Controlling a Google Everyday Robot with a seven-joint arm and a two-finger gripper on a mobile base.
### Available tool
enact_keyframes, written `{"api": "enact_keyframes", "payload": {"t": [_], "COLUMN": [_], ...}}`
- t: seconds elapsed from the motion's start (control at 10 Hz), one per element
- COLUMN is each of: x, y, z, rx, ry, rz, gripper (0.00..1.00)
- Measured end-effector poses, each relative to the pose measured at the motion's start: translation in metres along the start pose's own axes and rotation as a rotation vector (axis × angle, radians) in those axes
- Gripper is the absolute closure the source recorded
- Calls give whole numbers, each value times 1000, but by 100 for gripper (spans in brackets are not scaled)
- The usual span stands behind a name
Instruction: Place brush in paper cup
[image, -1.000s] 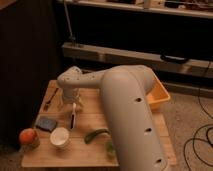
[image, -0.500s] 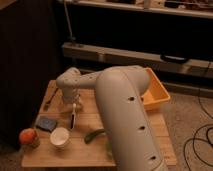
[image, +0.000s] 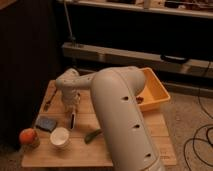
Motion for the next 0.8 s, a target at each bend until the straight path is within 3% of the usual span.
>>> {"api": "enact_keyframes", "payload": {"t": [0.3, 0.4, 0.8], "x": [1, 1, 5], "y": [-2, -3, -3], "z": [11, 9, 0], "rx": [25, 24, 19], "ry": [48, 47, 37], "rz": [1, 1, 7], "gripper": [95, 100, 100]}}
